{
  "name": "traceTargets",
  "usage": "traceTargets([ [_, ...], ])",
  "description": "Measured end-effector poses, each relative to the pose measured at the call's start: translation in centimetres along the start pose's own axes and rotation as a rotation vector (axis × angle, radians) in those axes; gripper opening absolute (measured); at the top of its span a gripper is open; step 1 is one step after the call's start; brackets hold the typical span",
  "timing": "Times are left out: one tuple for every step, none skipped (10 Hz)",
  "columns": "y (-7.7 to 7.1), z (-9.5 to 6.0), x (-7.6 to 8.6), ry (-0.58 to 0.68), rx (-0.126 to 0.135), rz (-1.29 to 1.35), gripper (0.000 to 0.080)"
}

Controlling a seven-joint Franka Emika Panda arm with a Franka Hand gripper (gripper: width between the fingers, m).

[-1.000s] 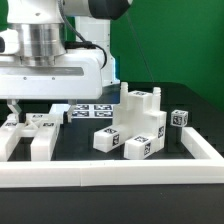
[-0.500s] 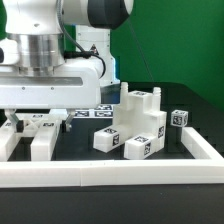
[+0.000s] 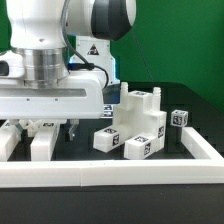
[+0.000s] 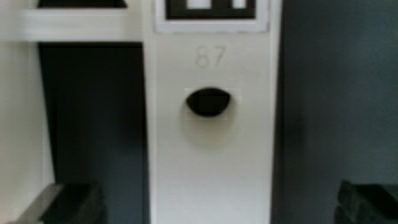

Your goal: Assemble chair

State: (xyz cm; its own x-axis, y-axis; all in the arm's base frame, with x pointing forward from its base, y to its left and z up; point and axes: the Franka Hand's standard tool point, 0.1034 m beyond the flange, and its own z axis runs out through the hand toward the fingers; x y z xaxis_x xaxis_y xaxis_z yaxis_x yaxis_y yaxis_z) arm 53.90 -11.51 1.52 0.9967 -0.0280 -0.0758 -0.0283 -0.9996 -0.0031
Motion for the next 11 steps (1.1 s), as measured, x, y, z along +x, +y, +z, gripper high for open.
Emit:
traceTargets([
  [-0.01,0.29,-0.12,-0.005,-0.001,0.0,0.0648],
  [-0.01,0.49,-0.22,-0.009,-0.001,-0.001,0.0648],
  [-0.02,0.6,-0.27,-0.011,-0.001,-0.001,0.0639],
  [-0.01,0.6,-0.28,-0.011,-0.001,0.0,0.0639],
  [-0.01,0.6,-0.28,-0.011,-0.001,0.0,0.0423],
  [-0.01,0.59,-0.27,-0.011,-0.001,0.0,0.0282],
  [0.0,0.59,-0.28,-0.011,-0.001,0.0,0.0282],
  [0.0,0.59,-0.28,-0.011,-0.001,0.0,0.0287],
  [0.0,0.59,-0.28,-0.011,-0.001,0.0,0.0287],
  [0.0,0.59,-0.28,-0.011,-0.001,0.0,0.0287],
  [-0.13,0.58,-0.27,-0.011,0.0,0.017,0.0287],
])
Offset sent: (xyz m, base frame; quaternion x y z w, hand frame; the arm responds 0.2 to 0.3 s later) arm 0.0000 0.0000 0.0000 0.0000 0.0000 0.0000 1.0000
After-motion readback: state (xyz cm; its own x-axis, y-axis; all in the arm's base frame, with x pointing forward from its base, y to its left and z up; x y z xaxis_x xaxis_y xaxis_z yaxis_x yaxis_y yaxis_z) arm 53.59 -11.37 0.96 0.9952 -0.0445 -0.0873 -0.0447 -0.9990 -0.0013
